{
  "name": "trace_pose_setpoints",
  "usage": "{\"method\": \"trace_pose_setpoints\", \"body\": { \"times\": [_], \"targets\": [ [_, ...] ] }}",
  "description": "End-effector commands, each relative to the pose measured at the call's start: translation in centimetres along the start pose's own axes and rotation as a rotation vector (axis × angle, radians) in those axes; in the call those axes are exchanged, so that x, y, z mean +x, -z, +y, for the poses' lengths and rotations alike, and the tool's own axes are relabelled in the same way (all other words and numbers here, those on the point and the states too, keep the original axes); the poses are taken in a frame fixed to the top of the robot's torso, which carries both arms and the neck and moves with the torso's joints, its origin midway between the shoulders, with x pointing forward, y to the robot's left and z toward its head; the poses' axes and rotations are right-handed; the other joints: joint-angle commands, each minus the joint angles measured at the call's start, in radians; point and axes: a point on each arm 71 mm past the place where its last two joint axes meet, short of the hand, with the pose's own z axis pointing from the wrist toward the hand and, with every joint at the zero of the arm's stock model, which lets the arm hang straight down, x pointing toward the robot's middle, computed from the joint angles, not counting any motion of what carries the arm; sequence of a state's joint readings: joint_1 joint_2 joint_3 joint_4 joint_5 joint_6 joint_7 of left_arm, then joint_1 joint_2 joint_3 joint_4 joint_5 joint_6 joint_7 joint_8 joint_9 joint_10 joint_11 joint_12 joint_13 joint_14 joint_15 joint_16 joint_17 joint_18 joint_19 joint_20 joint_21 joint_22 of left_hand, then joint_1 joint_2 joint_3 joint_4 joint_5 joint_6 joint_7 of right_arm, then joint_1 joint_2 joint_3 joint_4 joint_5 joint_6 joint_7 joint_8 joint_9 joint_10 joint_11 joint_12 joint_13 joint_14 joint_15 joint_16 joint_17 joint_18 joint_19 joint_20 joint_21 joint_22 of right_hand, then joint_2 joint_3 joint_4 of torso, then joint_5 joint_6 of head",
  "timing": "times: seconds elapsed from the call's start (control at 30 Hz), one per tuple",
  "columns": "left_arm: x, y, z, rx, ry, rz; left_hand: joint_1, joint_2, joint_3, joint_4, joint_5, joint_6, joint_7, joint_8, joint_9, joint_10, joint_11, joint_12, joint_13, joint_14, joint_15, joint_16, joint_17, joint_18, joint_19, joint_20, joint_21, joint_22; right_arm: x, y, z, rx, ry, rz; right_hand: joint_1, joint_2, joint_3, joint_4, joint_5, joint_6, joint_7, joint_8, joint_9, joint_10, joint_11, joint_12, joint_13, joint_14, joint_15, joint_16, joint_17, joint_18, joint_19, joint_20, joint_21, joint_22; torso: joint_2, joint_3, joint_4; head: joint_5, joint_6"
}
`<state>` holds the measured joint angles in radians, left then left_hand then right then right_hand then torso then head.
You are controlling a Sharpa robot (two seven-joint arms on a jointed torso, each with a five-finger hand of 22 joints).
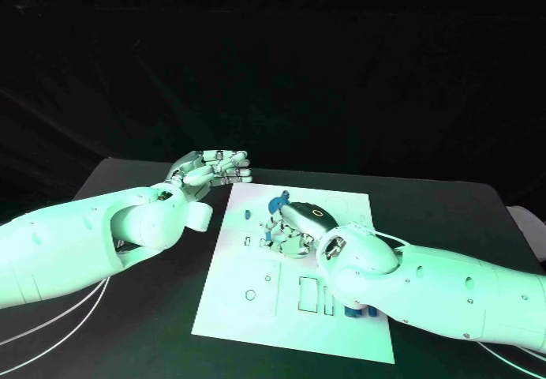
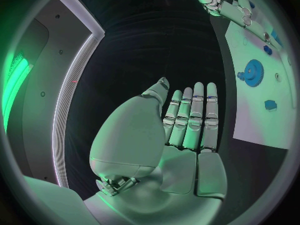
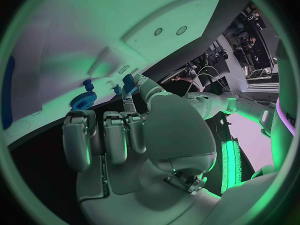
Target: Assemble the parts on the task board
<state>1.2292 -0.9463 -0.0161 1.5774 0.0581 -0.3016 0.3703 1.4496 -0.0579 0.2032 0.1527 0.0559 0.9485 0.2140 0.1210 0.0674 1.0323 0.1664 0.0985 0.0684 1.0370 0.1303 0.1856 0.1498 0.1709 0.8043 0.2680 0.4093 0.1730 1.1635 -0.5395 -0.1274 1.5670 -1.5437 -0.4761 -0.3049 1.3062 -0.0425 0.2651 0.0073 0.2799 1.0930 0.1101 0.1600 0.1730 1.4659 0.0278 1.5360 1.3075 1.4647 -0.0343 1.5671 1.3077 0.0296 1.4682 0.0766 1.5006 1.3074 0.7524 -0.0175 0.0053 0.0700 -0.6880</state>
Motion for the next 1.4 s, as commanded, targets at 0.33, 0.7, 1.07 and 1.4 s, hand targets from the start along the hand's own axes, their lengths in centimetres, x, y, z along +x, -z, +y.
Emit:
{"method": "trace_pose_setpoints", "body": {
  "times": [0.33, 0.7, 1.07, 1.4],
  "targets": [
    [0.3, 0.1, -0.1, 0.005, -0.002, 0.009, 0.001, 0.012, 0.001, -0.006, -0.002, 0.005, 0.004, -0.006, -0.001, 0.004, 0.003, -0.003, -0.001, -0.008, 0.001, -0.005, -0.001, 0.01, -0.006, -0.001, -0.004, -0.002, 0.7, -0.4, -0.2, 0.0, 0.048, 0.027, -0.007, 0.005, 0.006, 0.001, 0.006, 0.002, -0.006, 0.003, 0.023, 0.067, -0.001, -0.001, 0.219, 0.106, -0.005, 0.004, 0.263, -0.011, 0.055, -0.006, 0.007, 0.212, 0.001, -0.0008, 0.0009, -0.002, -0.007],
    [0.2, 0.1, -0.1, 0.004, -0.001, 0.011, 0.001, 0.012, 0.001, -0.006, -0.002, 0.006, 0.004, -0.006, -0.001, 0.004, 0.003, -0.004, -0.001, -0.008, 0.002, -0.006, -0.001, 0.01, -0.007, 0.0, -0.004, -0.002, 1.3, -0.7, -0.4, 0.014, 0.061, 0.051, -0.01, 0.0, 0.005, 0.0, 0.002, 0.001, -0.006, 0.004, 0.024, 0.065, -0.001, -0.003, 0.217, 0.106, -0.004, 0.004, 0.263, -0.01, 0.054, -0.006, 0.005, 0.21, 0.001, -0.0002, 0.0022, -0.002, -0.01],
    [0.2, 0.1, -0.1, 0.004, -0.001, 0.011, 0.001, 0.012, 0.001, -0.006, -0.002, 0.006, 0.004, -0.006, -0.001, 0.004, 0.003, -0.004, -0.001, -0.008, 0.002, -0.006, -0.001, 0.01, -0.007, 0.0, -0.004, -0.002, 1.6, -0.9, -0.8, 0.024, 0.071, 0.063, -0.012, -0.003, 0.003, 0.0, -0.001, 0.0, -0.005, 0.004, 0.025, 0.065, 0.0, -0.003, 0.217, 0.106, -0.004, 0.004, 0.263, -0.009, 0.052, -0.005, 0.003, 0.209, 0.001, 0.0, 0.0013, -0.001, -0.009],
    [0.1, 0.1, -0.1, 0.004, -0.002, 0.008, 0.001, 0.012, 0.001, -0.006, -0.002, 0.006, 0.004, -0.006, -0.001, 0.004, 0.003, -0.004, -0.001, -0.008, 0.002, -0.006, -0.001, 0.01, -0.007, 0.0, -0.004, -0.002, 1.7, -0.9, -0.9, 0.025, 0.08, 0.075, -0.022, -0.011, -0.001, 0.001, -0.007, -0.007, -0.002, 0.002, 0.025, 0.06, 0.002, -0.008, 0.212, 0.106, -0.002, 0.004, 0.263, -0.008, 0.05, -0.004, -0.001, 0.206, 0.001, -0.0004, 0.0013, 0.0, -0.009]
  ]
}}
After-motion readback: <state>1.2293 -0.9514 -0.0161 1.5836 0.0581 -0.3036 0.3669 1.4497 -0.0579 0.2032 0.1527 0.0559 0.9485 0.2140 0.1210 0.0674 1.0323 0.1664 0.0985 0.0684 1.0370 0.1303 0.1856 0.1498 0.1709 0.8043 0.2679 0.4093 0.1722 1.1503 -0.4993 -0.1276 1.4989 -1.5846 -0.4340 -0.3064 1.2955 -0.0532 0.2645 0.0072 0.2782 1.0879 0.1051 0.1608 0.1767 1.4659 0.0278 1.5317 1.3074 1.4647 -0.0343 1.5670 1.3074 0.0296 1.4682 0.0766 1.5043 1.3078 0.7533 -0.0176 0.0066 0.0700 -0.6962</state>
